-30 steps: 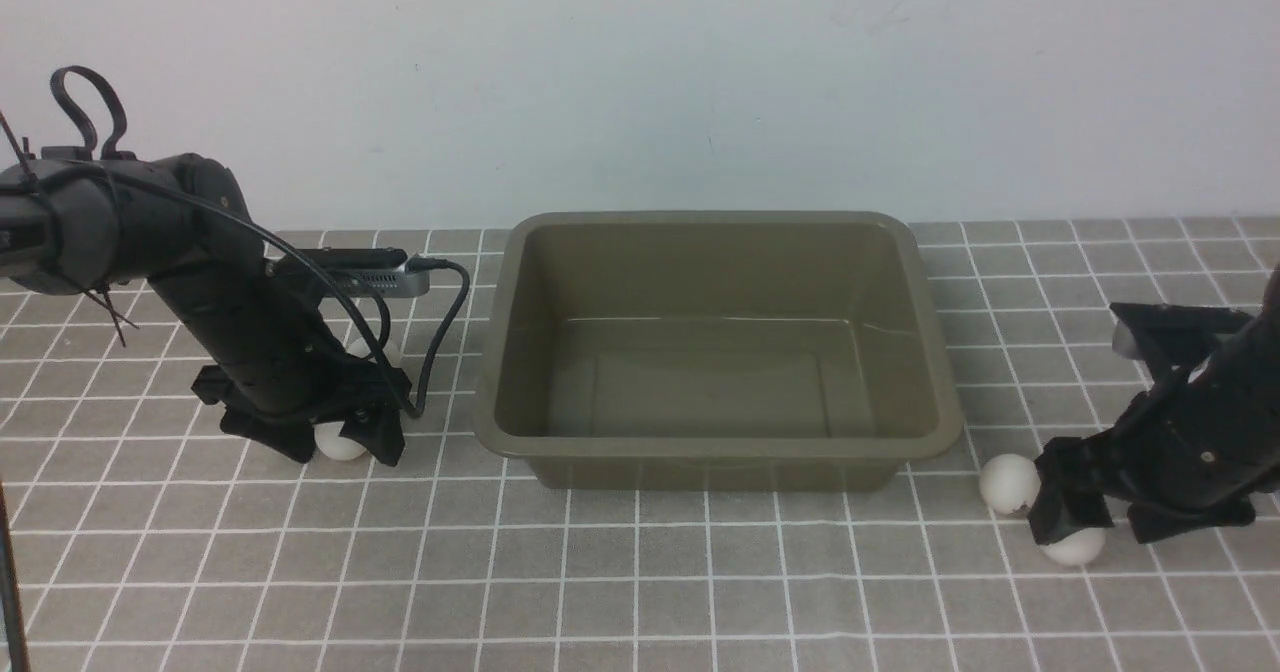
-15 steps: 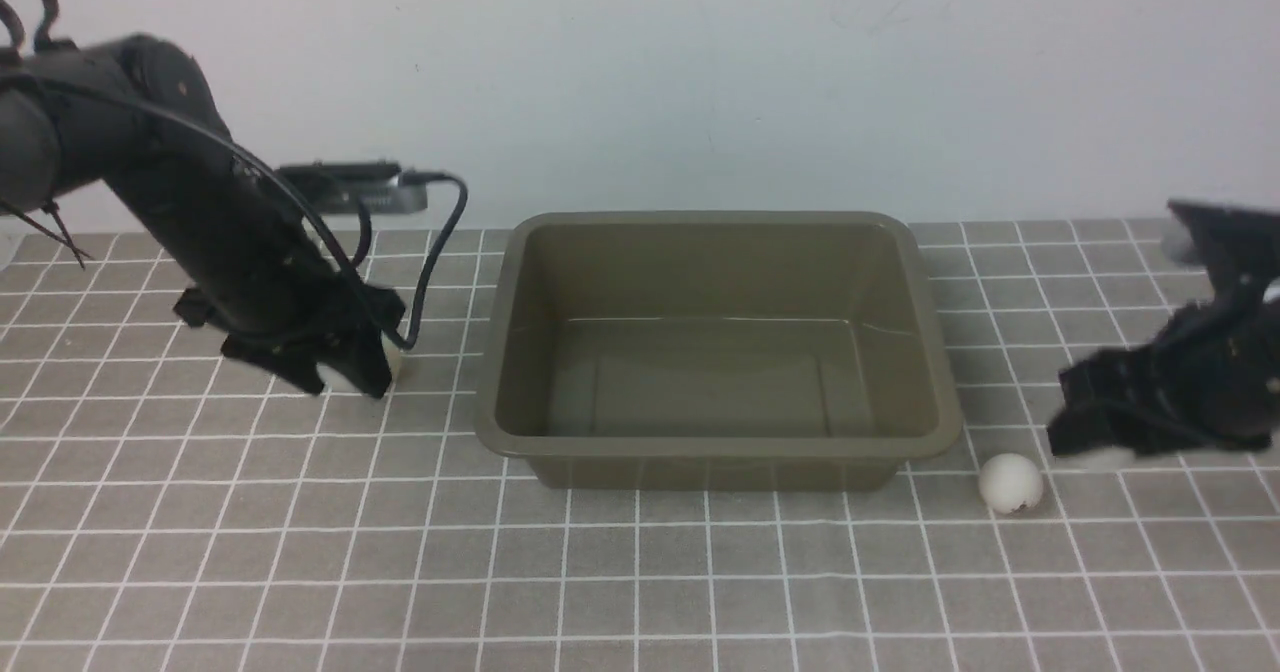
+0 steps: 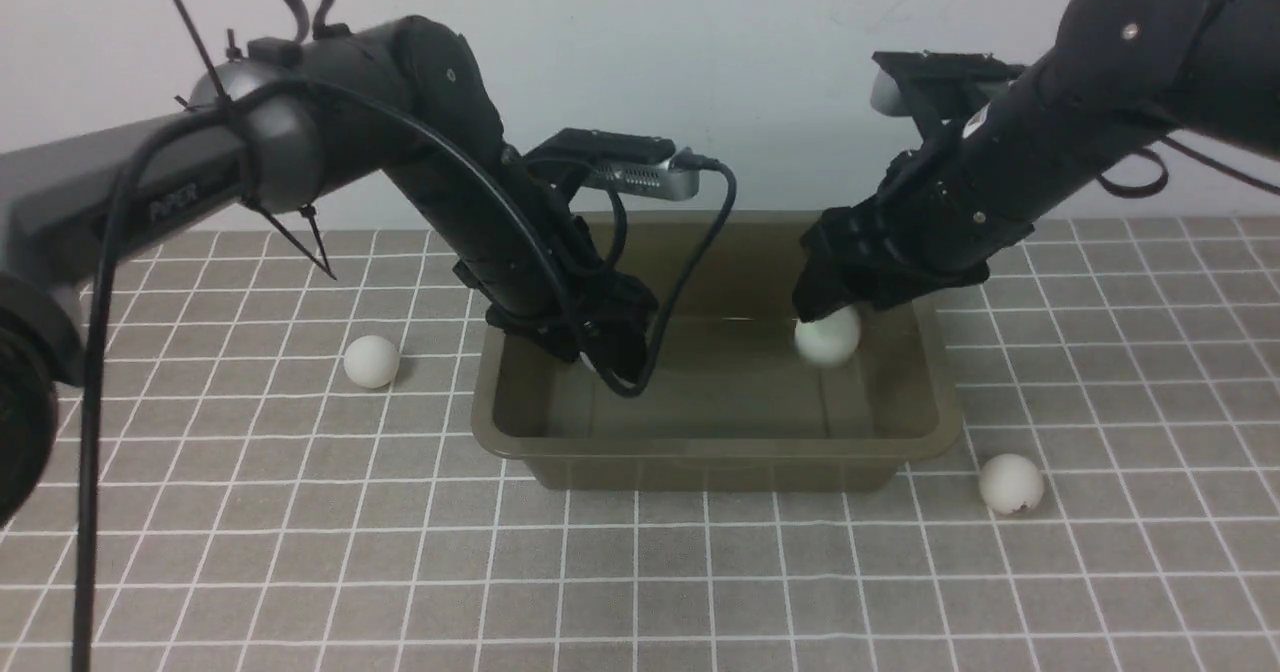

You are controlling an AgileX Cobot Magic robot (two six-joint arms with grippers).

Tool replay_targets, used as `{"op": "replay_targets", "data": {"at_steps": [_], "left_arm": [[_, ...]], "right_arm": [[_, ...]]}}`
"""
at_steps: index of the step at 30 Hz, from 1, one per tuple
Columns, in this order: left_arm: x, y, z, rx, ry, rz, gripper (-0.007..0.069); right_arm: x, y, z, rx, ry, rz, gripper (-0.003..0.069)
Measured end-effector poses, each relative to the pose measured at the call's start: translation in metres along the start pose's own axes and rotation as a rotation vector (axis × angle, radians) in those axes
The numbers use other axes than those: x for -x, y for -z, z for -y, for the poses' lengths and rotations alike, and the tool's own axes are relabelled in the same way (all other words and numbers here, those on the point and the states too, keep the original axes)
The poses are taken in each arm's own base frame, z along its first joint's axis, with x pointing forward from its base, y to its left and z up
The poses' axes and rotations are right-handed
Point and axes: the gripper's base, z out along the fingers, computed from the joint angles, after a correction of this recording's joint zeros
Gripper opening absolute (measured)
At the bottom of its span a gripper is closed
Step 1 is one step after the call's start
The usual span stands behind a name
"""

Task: Put the table tennis balls into the box on the grey coffee tablecloth.
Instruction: 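Drop the ball into the bin, then reach for and grasp a ping pong ball on the table beside the basket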

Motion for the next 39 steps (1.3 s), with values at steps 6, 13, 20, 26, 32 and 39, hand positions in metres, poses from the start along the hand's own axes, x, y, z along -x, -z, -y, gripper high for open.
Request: {"op": "replay_targets", "data": {"at_steps": [6, 13, 20, 26, 32, 39], "left_arm": [[0.019, 0.051, -0.02, 0.182, 0.043, -0.011, 0.061], [-0.006, 0.129, -0.12, 0.368, 0.287, 0.09, 0.0042], [-0.062, 0.093, -0.179, 0.208, 0.413, -0.055, 0.0017], [-0.051, 0.058, -0.176, 0.12, 0.356, -0.007, 0.0247], [-0.039, 0.027, -0.173, 0.137, 0.292, 0.022, 0.0607], [-0.034, -0.013, -0.168, 0.13, 0.273, -0.008, 0.0669]], "right_arm": [[0.004, 0.04, 0.007, -0.175, 0.071, -0.044, 0.051], [-0.04, 0.1, 0.08, -0.389, -0.133, -0.047, 0.0069], [-0.101, 0.049, 0.12, -0.246, -0.342, -0.093, 0.0064], [-0.091, 0.017, 0.101, -0.16, -0.273, 0.033, 0.0342], [-0.097, -0.022, 0.11, -0.136, -0.316, -0.072, 0.0557], [-0.105, -0.05, 0.111, -0.117, -0.323, -0.161, 0.0514]]}}
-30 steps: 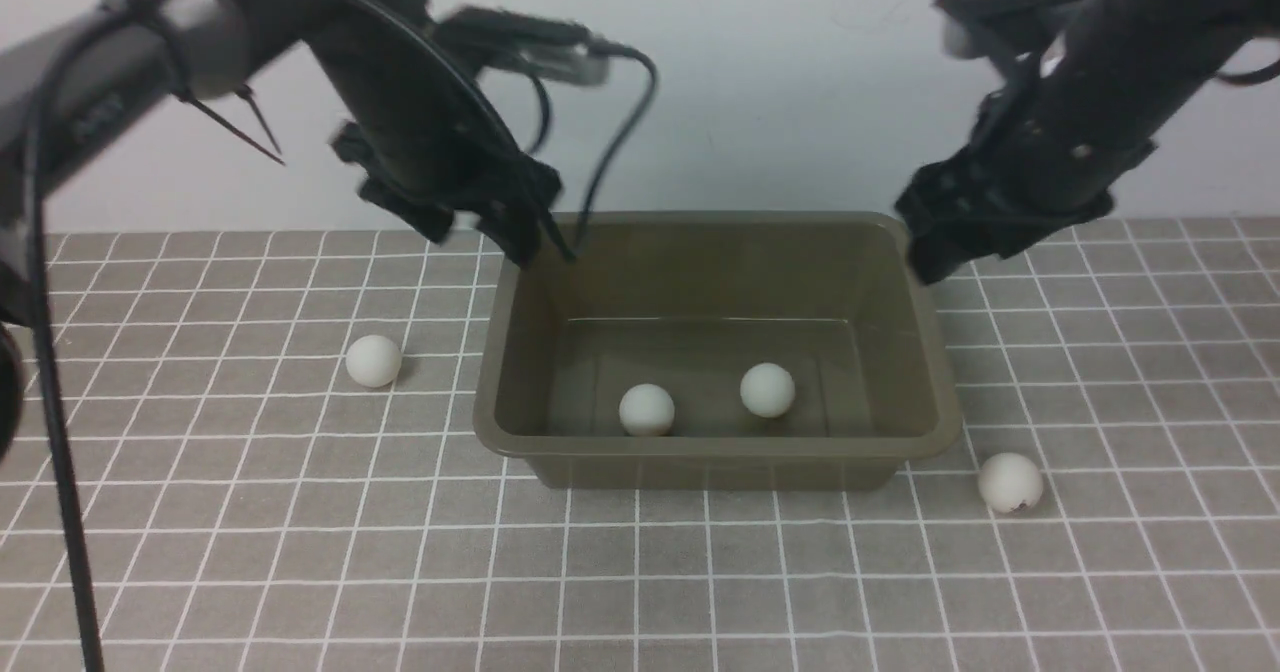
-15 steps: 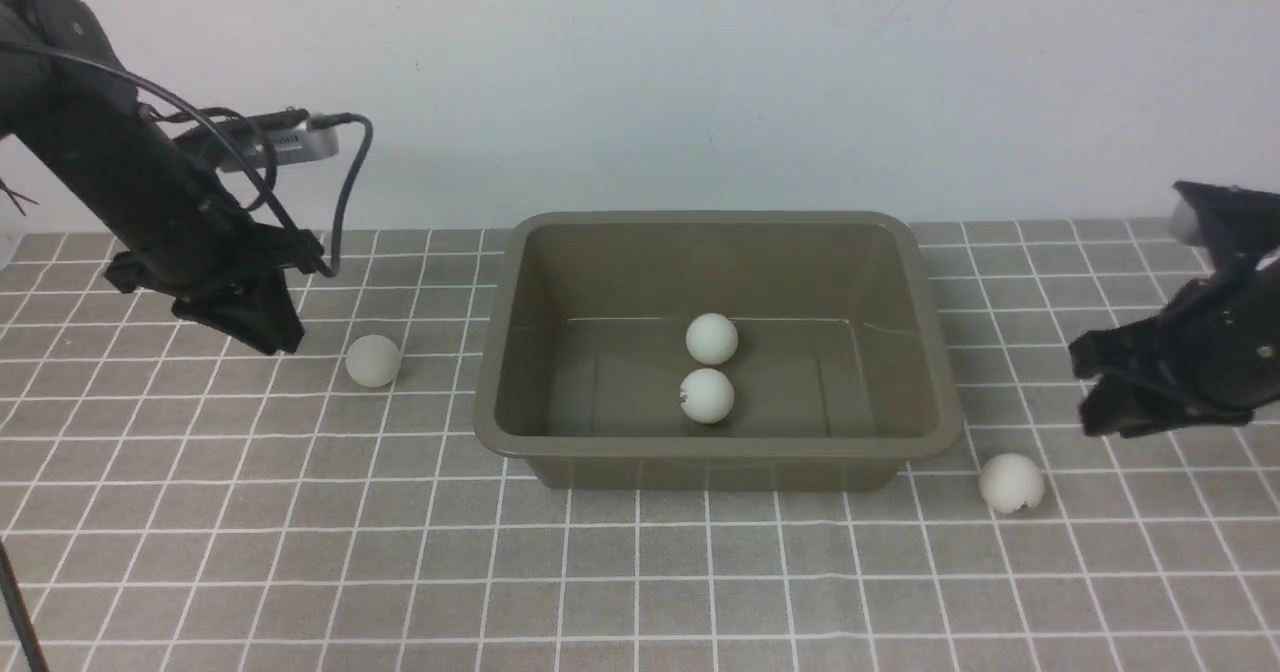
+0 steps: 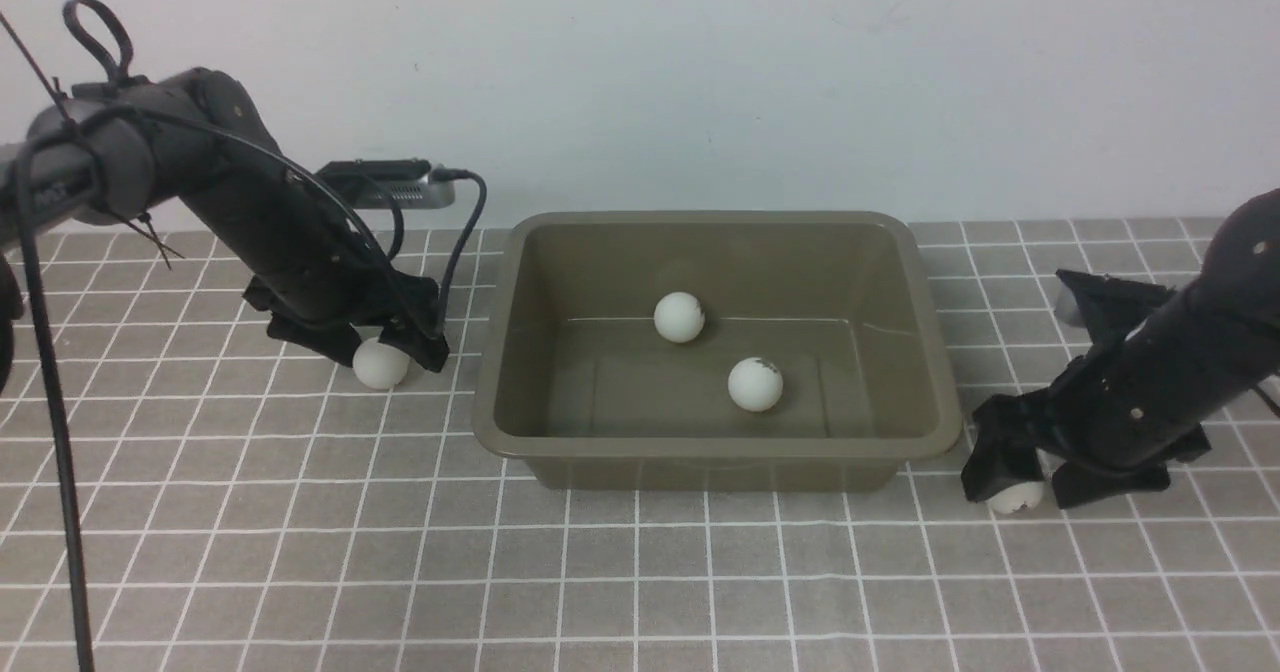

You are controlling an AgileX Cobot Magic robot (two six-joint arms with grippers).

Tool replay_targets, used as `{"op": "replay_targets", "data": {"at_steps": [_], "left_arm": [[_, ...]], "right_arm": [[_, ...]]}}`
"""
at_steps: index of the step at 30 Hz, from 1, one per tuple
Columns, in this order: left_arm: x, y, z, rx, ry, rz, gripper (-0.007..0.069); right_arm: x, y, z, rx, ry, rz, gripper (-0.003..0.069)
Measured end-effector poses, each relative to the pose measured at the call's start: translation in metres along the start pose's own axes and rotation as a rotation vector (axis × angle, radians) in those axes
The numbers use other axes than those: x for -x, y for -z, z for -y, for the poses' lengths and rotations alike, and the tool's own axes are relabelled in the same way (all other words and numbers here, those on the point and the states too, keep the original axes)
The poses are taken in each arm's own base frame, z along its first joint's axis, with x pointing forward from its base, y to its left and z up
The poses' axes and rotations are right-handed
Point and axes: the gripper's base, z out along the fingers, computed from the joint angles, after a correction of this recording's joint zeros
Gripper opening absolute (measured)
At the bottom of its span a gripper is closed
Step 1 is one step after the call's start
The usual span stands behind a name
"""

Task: Put the table tennis balls into the box on the grey coffee tablecloth.
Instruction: 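Reach for and grasp a ping pong ball on the table beside the basket, then drop the ball into the bin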

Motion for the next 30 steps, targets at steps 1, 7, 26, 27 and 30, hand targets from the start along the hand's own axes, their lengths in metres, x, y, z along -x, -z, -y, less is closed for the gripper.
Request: {"op": "replay_targets", "data": {"at_steps": [1, 7, 26, 27, 30], "left_arm": [[-0.001, -0.004, -0.001, 0.003, 0.011, -0.008, 0.0644], [-0.001, -0.001, -0.005, 0.056, 0.019, -0.068, 0.0348], [0.023, 0.038, 0.165, -0.179, -0.33, -0.009, 0.0365], [0.022, 0.033, 0.168, -0.175, -0.343, -0.023, 0.038], [0.021, 0.024, 0.166, -0.131, -0.372, -0.064, 0.0497]], "right_arm": [[0.0, -0.001, 0.0, -0.001, 0.0, 0.001, 0.0481], [0.004, 0.005, 0.002, -0.007, 0.003, -0.011, 0.0365], [0.059, 0.047, -0.131, 0.076, 0.286, 0.131, 0.0421], [0.059, 0.042, -0.131, 0.066, 0.295, 0.107, 0.0453], [0.061, 0.038, -0.131, 0.03, 0.324, 0.045, 0.0526]]}}
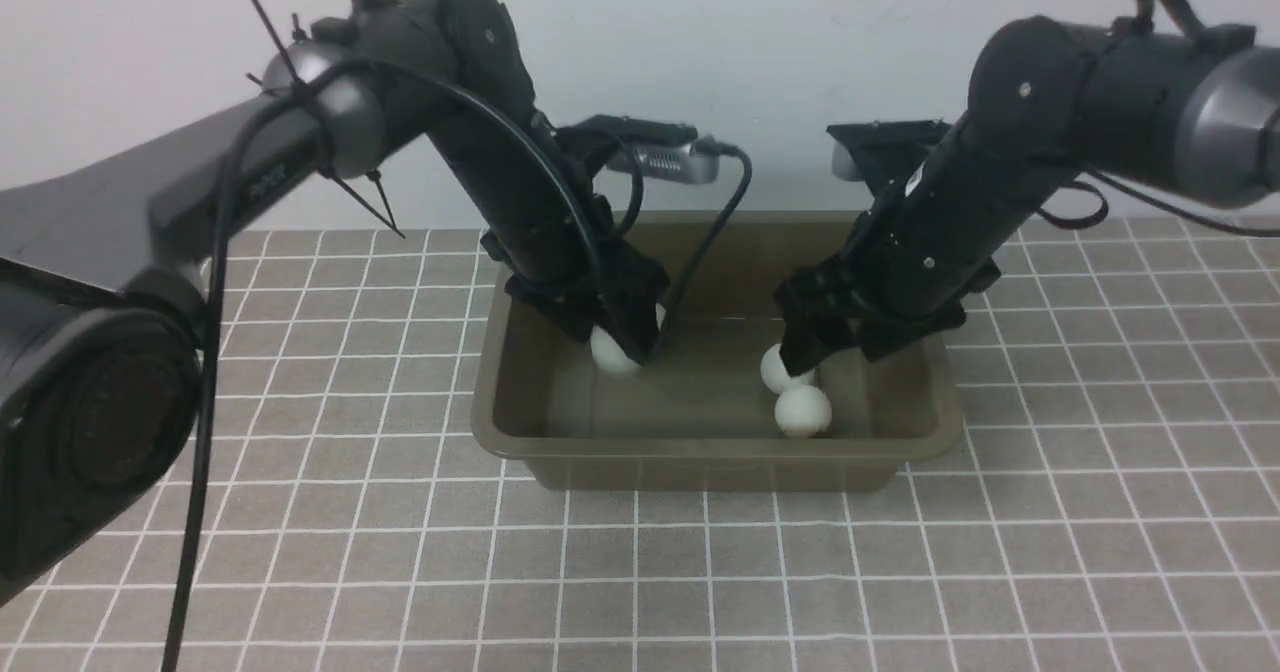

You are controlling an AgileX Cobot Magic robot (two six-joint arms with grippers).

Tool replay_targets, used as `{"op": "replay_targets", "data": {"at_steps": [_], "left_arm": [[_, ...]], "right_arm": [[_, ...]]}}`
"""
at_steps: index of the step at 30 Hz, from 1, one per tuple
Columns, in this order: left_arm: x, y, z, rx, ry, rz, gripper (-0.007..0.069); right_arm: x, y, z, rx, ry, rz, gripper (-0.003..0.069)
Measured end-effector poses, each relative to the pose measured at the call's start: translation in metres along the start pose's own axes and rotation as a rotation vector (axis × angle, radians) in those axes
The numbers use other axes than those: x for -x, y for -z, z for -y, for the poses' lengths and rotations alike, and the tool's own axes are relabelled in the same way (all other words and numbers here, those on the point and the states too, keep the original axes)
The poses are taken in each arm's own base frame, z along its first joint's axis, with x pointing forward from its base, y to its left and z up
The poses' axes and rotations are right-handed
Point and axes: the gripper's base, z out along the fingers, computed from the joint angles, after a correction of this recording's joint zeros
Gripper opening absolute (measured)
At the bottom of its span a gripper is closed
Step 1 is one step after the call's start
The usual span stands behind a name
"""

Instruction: Put the table tennis balls into the box on the grey coffee tablecloth.

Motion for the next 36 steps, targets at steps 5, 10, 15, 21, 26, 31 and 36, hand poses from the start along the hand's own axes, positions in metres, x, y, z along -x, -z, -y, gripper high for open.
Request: {"op": "replay_targets", "data": {"at_steps": [5, 10, 15, 21, 26, 31, 36], "left_arm": [[0.016, 0.064, -0.009, 0.246, 0.048, 0.126, 0.0593], [-0.007, 0.167, -0.002, 0.392, 0.122, 0.309, 0.015], [-0.086, 0.23, 0.007, 0.434, 0.245, 0.342, 0.0002], [-0.187, 0.196, 0.028, 0.437, 0.293, 0.296, -0.0005], [-0.269, 0.159, 0.052, 0.499, 0.244, 0.586, -0.0005], [-0.316, 0.14, 0.065, 0.535, 0.211, 0.78, -0.0005], [-0.336, 0.134, 0.073, 0.517, 0.235, 0.818, -0.0005]], "right_arm": [[0.016, 0.076, -0.001, -0.175, 0.071, 0.09, 0.0382], [-0.005, 0.192, -0.009, -0.264, 0.066, 0.365, 0.0059], [-0.09, 0.28, -0.013, -0.292, 0.022, 0.597, -0.001], [-0.211, 0.272, -0.013, -0.211, -0.001, 0.938, -0.0012], [-0.308, 0.217, -0.002, -0.149, 0.062, 1.362, -0.0013], [-0.35, 0.186, 0.005, -0.164, 0.13, 1.554, -0.0013], [-0.351, 0.177, 0.009, -0.198, 0.121, 1.513, -0.0013]]}}
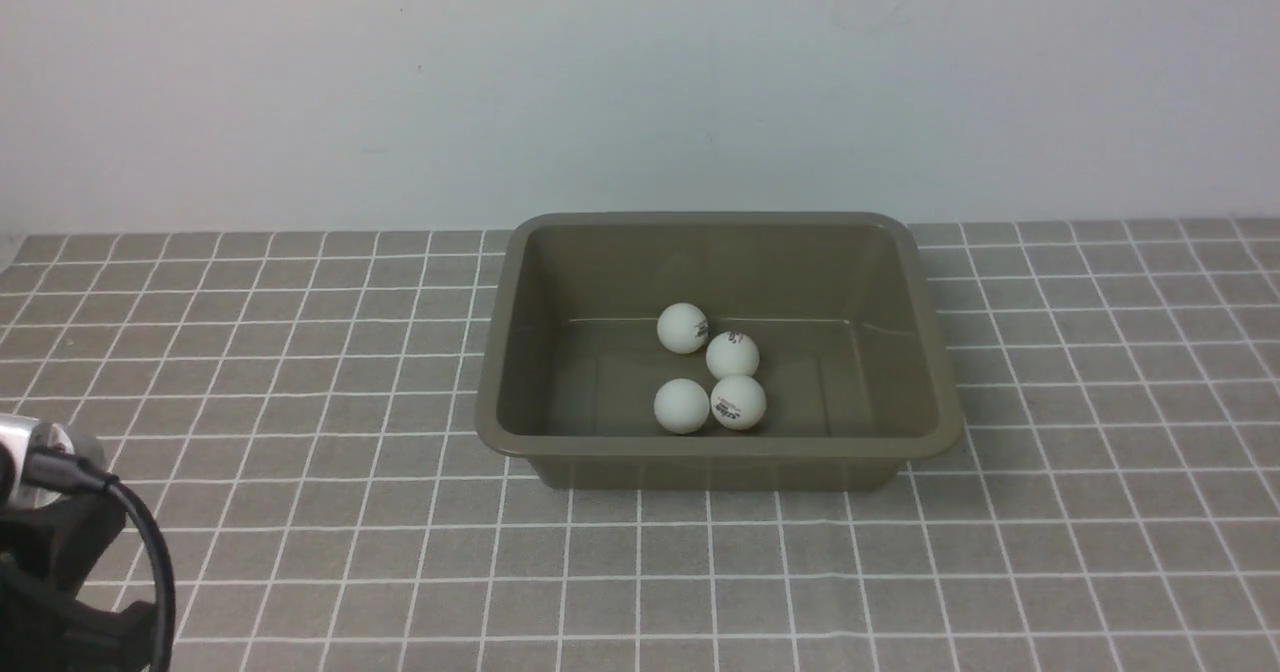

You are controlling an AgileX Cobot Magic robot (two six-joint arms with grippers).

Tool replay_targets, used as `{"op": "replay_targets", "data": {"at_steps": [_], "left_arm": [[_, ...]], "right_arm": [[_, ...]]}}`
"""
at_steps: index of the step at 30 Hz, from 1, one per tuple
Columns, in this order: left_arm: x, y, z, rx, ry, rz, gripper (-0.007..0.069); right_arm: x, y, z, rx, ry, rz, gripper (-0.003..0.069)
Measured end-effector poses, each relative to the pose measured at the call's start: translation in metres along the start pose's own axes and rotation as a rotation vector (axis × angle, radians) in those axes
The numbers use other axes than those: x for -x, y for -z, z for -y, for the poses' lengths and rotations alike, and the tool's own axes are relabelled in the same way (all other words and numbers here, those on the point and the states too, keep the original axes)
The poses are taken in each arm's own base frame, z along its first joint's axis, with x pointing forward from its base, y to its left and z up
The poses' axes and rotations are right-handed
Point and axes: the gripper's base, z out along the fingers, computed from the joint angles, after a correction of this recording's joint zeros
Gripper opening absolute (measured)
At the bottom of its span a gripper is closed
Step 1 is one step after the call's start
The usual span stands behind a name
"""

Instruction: Put the table tennis balls into the box on the grey coffee tablecloth.

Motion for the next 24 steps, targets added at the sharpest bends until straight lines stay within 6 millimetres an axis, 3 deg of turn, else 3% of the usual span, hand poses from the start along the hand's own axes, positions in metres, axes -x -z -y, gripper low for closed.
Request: {"op": "replay_targets", "data": {"at_steps": [4, 24], "left_arm": [[-0.008, 0.0053, 0.0003, -0.002, 0.001, -0.003, -0.0005], [-0.0089, 0.0064, 0.0004, -0.003, 0.004, -0.008, -0.0005]], "right_arm": [[0.0011, -0.0001, -0.0003, 0.003, 0.028, 0.018, -0.001], [-0.0016, -0.0002, 0.0007, -0.007, 0.039, -0.009, -0.001]]}}
